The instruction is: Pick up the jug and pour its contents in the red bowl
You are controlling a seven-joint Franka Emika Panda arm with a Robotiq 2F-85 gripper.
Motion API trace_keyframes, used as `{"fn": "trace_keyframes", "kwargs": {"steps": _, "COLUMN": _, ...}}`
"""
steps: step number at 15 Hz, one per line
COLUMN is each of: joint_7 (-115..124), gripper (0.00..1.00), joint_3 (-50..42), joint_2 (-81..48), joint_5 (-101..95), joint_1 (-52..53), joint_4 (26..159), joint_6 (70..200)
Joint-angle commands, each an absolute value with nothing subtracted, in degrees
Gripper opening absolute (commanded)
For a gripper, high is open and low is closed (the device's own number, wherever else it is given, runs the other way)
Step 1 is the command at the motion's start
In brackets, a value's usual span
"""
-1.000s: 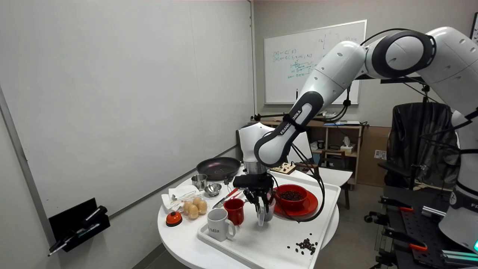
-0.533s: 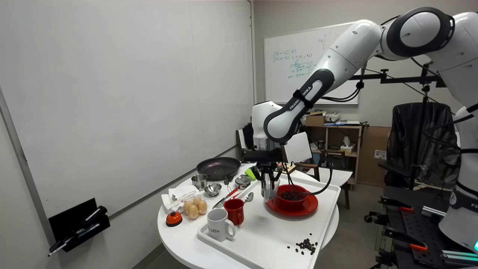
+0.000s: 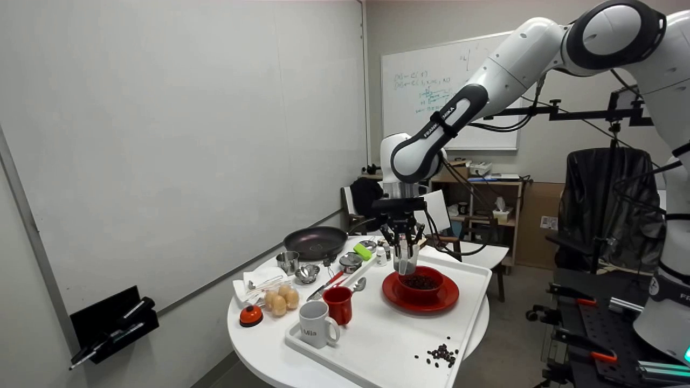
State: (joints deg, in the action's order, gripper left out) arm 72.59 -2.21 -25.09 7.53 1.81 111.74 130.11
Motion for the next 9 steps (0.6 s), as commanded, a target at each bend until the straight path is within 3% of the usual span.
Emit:
{"fn": "trace_keyframes", "kwargs": {"steps": 1, "joint_7": 66.0, "gripper": 0.07, "joint_3": -1.6, "joint_2": -23.1, "joint_5": 13.5, "joint_1": -1.2, "joint_4": 112.3, "joint_6": 125.2}}
{"fn": "trace_keyframes", "kwargs": {"steps": 9, "joint_7": 55.1, "gripper": 0.07, "joint_3": -1.7, "joint_2": -24.4, "joint_5": 25.7, "joint_1": -6.6, "joint_4": 111.2, "joint_6": 117.1}}
